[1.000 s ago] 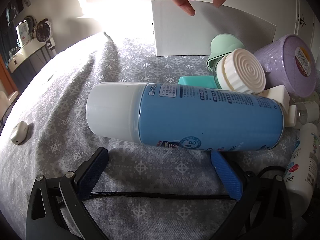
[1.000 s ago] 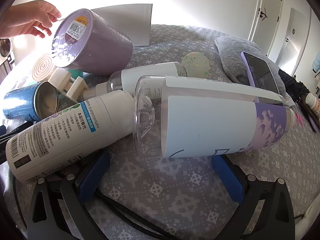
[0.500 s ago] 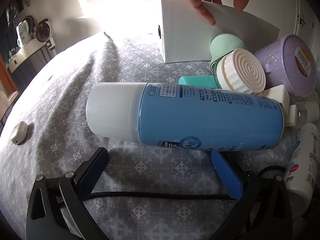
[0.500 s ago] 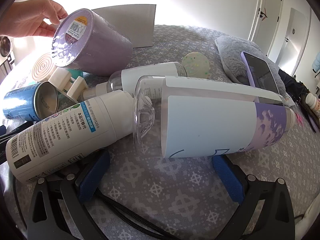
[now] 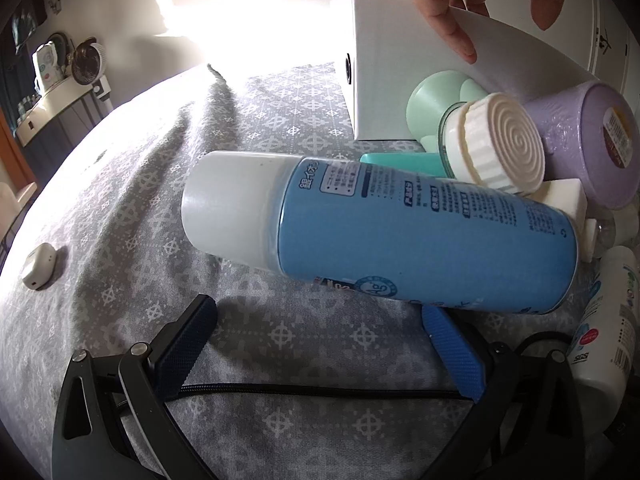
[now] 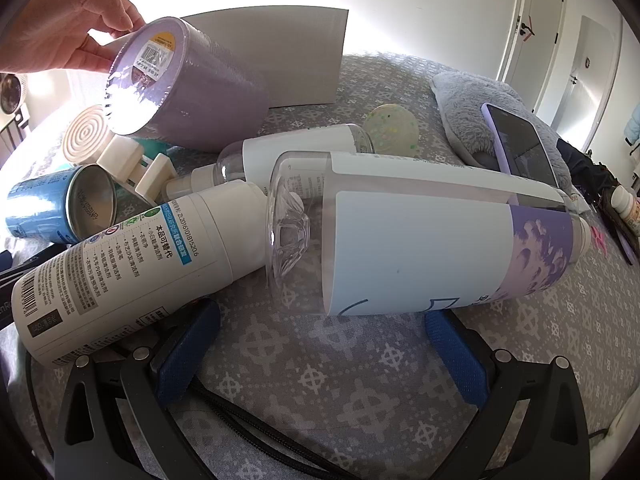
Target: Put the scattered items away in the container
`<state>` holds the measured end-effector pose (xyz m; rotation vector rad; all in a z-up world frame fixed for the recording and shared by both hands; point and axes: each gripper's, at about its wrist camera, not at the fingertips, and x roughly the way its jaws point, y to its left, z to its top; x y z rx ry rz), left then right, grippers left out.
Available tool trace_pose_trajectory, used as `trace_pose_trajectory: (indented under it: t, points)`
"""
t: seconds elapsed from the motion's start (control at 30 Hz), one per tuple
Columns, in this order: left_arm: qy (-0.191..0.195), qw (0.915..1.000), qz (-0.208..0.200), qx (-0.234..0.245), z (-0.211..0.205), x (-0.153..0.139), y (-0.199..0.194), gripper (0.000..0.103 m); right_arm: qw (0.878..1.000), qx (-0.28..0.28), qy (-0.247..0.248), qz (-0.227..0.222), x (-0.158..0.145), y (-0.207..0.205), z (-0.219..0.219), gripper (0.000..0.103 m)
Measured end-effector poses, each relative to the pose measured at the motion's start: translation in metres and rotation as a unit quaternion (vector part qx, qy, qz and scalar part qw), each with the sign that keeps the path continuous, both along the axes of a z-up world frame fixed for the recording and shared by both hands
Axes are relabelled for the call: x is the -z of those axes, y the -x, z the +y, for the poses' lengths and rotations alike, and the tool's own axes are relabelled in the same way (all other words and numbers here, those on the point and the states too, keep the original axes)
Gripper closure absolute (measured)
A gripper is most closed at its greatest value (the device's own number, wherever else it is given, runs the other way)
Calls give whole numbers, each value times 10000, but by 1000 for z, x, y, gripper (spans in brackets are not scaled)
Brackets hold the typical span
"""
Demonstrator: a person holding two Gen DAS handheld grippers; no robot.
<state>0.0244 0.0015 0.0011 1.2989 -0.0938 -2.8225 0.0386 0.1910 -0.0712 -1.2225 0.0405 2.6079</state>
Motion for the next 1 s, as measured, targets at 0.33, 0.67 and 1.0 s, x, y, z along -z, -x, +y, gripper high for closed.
trace_pose_trajectory:
  t: [0.33,0.67,1.0]
  points:
    - [3,10000,-3,-5,0,-2,3,0,10000,0,-3,-2,0,0,0,0]
    - [4,10000,-4,-5,0,-2,3,0,10000,0,-4,-3,0,0,0,0]
    - [4,10000,-5,-7,0,-2,3,0,10000,0,-4,-3,0,0,0,0]
